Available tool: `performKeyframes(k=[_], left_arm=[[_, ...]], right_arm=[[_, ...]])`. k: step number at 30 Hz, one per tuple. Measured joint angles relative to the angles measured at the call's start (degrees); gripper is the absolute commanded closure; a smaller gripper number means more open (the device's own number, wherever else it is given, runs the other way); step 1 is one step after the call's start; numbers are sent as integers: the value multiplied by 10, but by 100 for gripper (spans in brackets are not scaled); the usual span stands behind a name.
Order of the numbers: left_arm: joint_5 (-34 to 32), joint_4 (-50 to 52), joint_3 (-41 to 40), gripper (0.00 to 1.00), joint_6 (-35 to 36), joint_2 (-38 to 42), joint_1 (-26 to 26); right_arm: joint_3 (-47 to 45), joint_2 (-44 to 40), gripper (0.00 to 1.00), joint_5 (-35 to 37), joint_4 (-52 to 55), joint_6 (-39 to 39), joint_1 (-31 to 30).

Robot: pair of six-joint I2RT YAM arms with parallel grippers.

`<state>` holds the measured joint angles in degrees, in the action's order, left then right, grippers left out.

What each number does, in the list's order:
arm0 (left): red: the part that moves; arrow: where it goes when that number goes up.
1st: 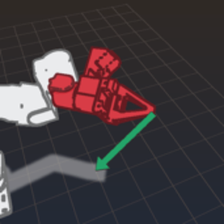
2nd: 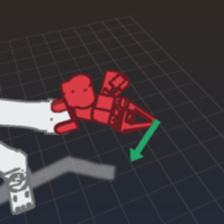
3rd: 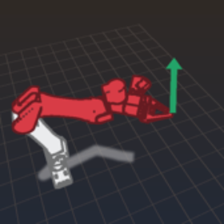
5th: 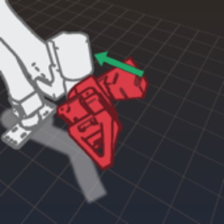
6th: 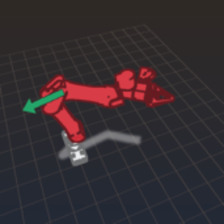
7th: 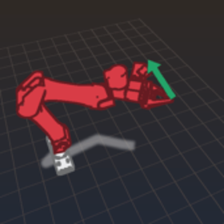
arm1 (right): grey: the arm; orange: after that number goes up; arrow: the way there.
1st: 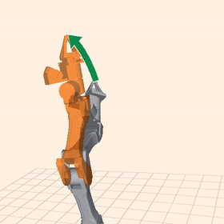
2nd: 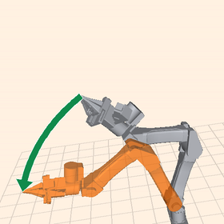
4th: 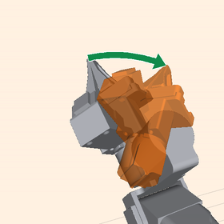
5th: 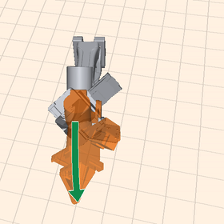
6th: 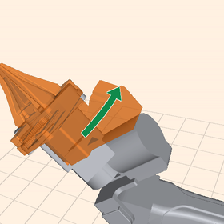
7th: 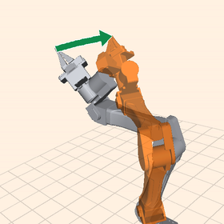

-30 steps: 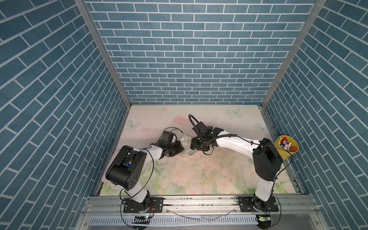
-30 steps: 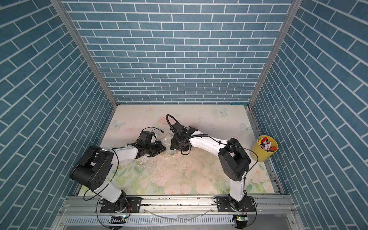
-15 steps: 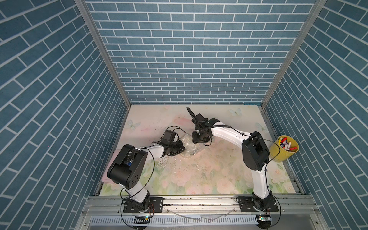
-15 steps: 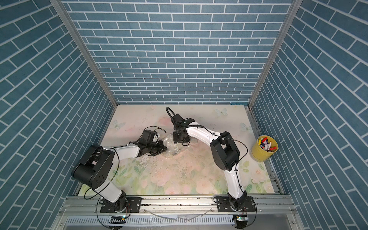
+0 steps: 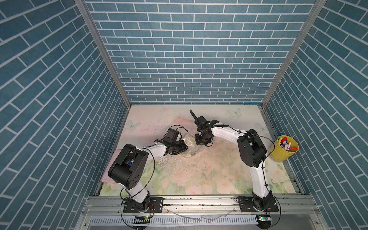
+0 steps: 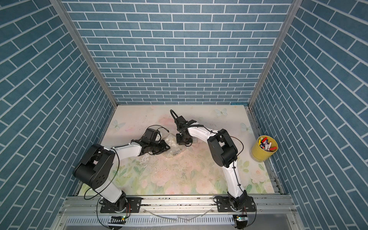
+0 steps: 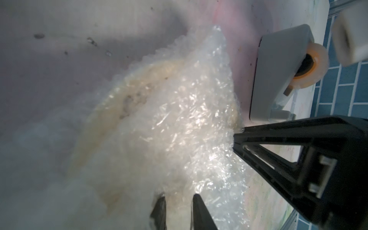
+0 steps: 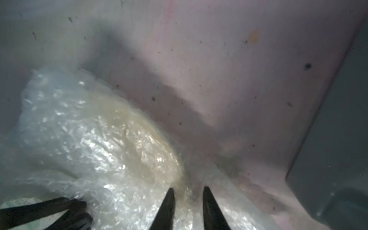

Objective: Wrap dinner plates in bubble wrap
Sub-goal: Wrap the plate in the bubble wrap.

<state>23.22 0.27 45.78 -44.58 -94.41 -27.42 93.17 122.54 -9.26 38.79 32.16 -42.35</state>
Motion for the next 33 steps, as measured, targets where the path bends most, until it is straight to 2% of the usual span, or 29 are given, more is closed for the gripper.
performKeyframes(k=[7,10,13,16,19,21,27,33], left_arm=[[-26,8,9,78,-35,26,-46],[-25,-10,11,83,-52,12,-52],[-26,-21,10,83,-73,1,-52],[-49,-9,3,76,-84,38,-52],[-77,5,-4,78,-92,104,-52],[-81,1,0,82,-96,116,-53],[-85,-6,-21,83,-112,57,-54],[-73,-47,-27,83,-121,15,-51]], right_arm=[[-34,-7,79,-13,-40,16,4],[-50,-16,80,-16,-59,26,4],[-61,-21,80,-16,-71,39,5],[-70,-24,81,-19,-82,54,5],[-85,-31,81,-27,-100,78,5],[-98,-36,82,-34,-118,100,4],[-125,-44,82,-44,-165,159,-7],[-141,-56,82,-40,-186,182,-14]])
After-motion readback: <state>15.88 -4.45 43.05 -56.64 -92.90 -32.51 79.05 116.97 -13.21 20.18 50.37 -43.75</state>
